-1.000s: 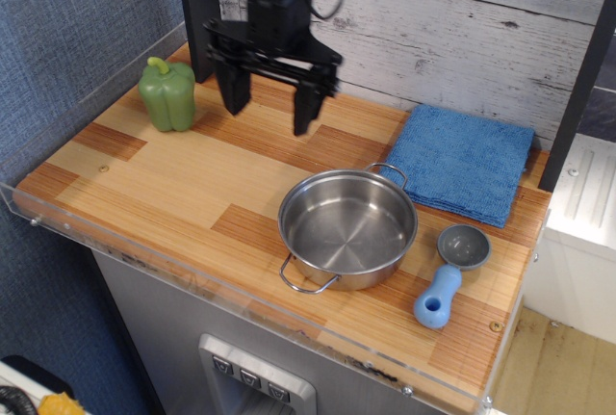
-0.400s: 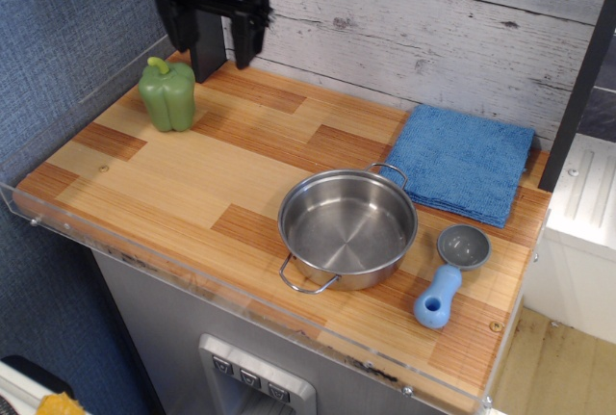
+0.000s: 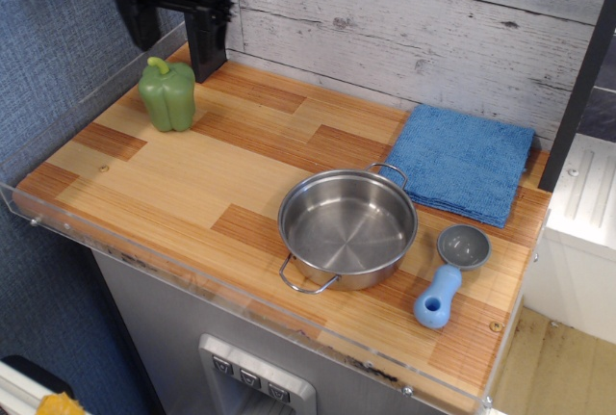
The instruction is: Place the green pepper on the blue cloth.
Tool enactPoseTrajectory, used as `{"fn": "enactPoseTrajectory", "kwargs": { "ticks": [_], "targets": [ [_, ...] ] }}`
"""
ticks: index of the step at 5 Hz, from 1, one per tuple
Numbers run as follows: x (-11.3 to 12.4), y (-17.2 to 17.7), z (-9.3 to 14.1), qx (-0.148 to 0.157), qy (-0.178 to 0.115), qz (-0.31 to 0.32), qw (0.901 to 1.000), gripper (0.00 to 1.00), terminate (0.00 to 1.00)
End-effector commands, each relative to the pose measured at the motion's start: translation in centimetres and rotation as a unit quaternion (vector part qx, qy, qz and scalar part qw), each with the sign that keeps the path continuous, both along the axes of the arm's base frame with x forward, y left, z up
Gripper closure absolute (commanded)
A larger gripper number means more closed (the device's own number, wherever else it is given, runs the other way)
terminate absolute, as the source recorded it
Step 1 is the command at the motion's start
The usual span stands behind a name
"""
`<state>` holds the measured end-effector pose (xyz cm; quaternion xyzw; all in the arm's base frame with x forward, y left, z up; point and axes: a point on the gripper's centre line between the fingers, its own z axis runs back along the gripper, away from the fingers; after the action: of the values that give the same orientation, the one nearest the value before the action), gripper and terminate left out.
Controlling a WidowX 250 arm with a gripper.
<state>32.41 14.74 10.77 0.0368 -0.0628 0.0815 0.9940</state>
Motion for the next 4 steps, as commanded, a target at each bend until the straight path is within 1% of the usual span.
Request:
{"fn": "enactPoseTrajectory", "kwargs": {
  "ticks": [1,3,4],
  "targets": [
    [0.1,2.9,0.7,0.023,-0.01,0.016,0.9996,0.0,0.0],
    [0.6,4.5,-1.5,0.03,0.009,0.028,0.9991,0.0,0.0],
    [0.9,4.4,-3.4,0.02,0.024,0.029,0.9991,0.0,0.0]
  ]
}}
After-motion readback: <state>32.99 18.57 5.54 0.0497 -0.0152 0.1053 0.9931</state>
